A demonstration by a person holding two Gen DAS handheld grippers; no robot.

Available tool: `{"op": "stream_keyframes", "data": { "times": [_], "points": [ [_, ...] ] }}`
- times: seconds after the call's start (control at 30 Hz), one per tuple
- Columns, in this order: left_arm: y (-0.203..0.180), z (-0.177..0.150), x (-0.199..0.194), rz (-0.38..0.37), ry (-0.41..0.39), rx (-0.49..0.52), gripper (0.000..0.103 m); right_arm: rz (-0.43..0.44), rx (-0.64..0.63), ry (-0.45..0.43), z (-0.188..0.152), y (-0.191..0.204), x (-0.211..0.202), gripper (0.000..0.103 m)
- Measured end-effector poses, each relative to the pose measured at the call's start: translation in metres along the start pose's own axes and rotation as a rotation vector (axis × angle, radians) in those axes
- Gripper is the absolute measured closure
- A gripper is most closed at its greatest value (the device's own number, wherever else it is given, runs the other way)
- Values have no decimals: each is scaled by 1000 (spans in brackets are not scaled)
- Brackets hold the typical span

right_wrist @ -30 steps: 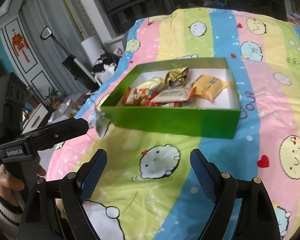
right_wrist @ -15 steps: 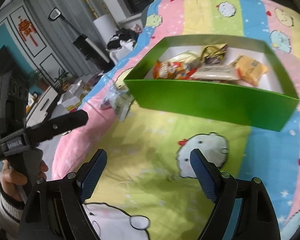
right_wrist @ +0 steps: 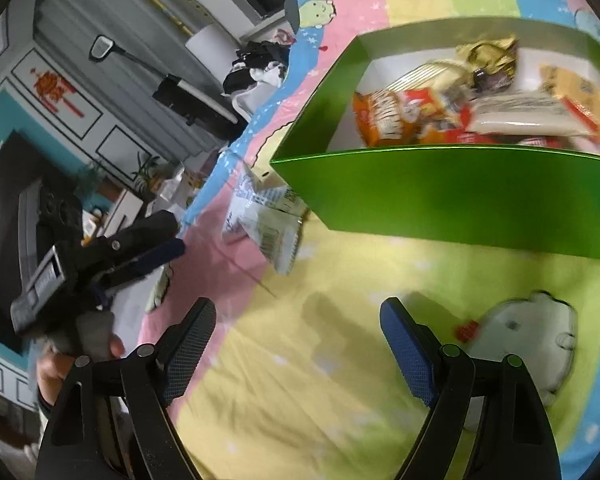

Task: Organize snacks
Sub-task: 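Reach the left gripper to the white-blue packet beside the box, then grasp the white-blue packet with the left gripper and lift it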

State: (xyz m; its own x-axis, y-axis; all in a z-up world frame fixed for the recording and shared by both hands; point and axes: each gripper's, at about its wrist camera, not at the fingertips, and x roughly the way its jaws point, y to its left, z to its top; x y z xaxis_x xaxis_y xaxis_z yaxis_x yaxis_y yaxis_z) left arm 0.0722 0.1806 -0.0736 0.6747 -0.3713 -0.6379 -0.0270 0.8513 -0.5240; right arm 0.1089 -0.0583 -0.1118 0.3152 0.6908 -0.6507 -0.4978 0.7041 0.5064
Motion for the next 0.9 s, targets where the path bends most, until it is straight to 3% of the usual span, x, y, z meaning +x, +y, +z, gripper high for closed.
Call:
{"op": "stream_keyframes", "data": {
  "times": [0.2, 0.37, 0.43, 0.6, 0.67, 0.73, 0.9],
  "points": [
    [-4, 16, 24, -22, 44, 30, 2, 16, -32, 1, 14, 14, 31, 18],
    [-2, 22, 39, -20, 73, 48, 27, -5, -47, -19, 21, 20, 47, 18],
    [-2, 21, 41, -20, 78, 59, 31, 5, -52, -15, 23, 22, 51, 19],
    [3, 20, 46, -46, 96, 44, 44, -11, -107, -12, 24, 28, 60, 48],
    [3, 19, 47, -37, 99, 38, 44, -23, -113, -7, 24, 30, 64, 54],
    [3, 19, 47, -35, 100, 33, 45, -53, -129, -6, 25, 31, 65, 72],
    [1, 16, 45, -30, 91, 39, 46, -59, -166, 18, 29, 36, 69, 81]
  ]
}}
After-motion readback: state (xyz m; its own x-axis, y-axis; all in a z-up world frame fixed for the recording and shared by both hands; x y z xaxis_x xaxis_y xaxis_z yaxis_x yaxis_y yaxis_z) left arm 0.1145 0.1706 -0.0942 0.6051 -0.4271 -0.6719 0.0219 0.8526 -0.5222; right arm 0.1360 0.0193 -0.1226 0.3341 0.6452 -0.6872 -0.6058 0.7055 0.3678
